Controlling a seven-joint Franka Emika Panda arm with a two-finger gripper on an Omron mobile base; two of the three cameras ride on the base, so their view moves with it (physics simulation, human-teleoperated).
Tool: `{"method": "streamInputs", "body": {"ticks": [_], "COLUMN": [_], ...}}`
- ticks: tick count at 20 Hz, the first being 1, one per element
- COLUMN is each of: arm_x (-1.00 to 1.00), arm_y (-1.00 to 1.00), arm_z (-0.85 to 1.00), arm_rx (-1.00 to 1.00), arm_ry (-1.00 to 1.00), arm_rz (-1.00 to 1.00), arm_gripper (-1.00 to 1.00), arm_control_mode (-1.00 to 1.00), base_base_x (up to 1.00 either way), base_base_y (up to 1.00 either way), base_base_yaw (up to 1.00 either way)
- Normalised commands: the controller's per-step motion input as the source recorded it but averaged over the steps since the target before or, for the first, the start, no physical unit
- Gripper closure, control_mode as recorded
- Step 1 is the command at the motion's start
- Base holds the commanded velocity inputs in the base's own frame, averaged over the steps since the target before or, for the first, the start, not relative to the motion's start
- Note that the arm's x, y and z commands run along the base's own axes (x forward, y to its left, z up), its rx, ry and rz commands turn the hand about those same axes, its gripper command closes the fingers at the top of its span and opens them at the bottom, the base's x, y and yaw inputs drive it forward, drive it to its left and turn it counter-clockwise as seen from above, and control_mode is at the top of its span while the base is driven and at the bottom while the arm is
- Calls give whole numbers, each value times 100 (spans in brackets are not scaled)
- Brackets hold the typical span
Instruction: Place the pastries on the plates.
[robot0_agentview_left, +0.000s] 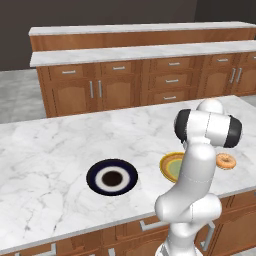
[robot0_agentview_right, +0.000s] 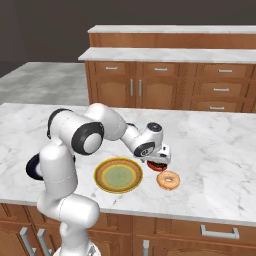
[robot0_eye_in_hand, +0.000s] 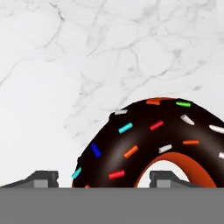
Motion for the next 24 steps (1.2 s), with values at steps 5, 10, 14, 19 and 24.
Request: {"method": "streamInputs", "body": {"ticks": [5, 10, 14, 19, 24], "arm_x": [2, -17, -46, -67, -60], "arm_y": [0, 5, 36, 56, 63], "arm_z": [0, 43, 53, 40, 46], "arm_rx": [0, 0, -4, -10, -10], "arm_ry": [-3, -13, -8, 0, 0], "arm_rz": [0, 4, 10, 11, 12], "arm_gripper": [100, 100, 100, 100, 100], "arm_control_mode": [-100, -100, -100, -100, -100], "base_base_x": [0, 0, 0, 0, 0], "base_base_y": [0, 0, 0, 0, 0], "base_base_yaw": [0, 0, 0, 0, 0]}}
